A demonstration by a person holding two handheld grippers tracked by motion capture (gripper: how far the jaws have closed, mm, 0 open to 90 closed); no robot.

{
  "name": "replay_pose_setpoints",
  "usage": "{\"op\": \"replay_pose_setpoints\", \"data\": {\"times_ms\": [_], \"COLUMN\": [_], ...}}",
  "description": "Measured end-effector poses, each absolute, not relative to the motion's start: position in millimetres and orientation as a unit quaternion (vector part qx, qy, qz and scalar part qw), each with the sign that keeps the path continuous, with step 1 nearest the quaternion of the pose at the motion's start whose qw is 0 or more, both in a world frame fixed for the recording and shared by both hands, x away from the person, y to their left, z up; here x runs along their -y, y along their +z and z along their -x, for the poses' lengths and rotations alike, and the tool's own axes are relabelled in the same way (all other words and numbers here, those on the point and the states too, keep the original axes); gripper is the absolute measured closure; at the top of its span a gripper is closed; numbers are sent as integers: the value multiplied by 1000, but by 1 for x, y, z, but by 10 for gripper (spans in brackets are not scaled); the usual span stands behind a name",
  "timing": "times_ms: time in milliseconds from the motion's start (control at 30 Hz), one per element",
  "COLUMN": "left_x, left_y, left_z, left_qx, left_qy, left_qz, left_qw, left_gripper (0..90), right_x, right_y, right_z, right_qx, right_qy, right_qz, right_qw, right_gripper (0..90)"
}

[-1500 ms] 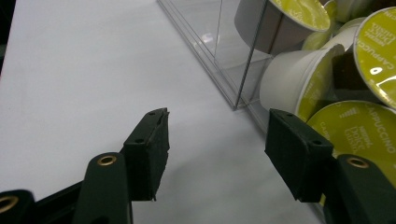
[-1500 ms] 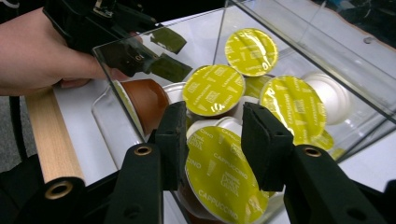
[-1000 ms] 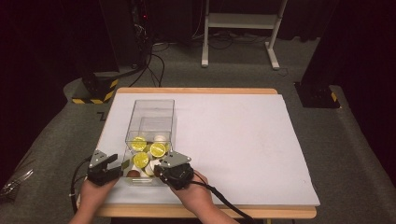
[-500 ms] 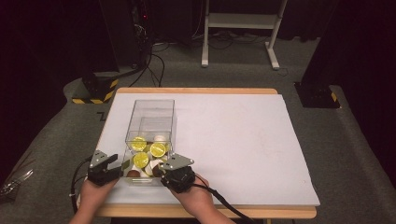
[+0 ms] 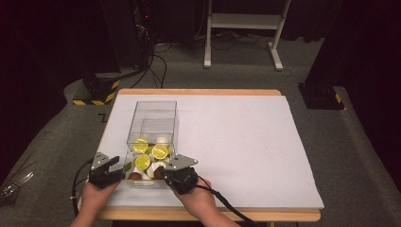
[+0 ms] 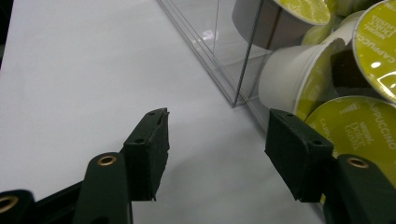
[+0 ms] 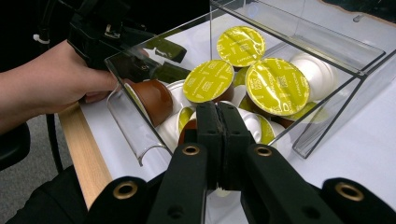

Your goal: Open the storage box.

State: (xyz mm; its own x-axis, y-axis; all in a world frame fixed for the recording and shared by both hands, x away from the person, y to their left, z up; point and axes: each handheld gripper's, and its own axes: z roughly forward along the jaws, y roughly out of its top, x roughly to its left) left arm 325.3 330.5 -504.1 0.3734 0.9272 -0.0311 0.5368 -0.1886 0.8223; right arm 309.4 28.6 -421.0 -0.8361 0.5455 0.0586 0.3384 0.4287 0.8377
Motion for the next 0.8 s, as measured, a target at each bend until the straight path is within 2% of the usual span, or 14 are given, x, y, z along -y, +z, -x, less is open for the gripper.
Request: {"op": "replay_pose_setpoints", "data": {"times_ms": [800], "left_x": [-330], "left_y": [-504], "left_z": [-325], "left_qx": [-504], "left_qy": [246], "left_qz": [-727], "left_qw": [396], "left_gripper": [395], "right_x": [-24], "right_y": [-414], "right_z": [-319], "right_qx": [-824], "right_qy": [482], "right_qz": [-263], "right_qw": [140], "right_gripper": [900]}}
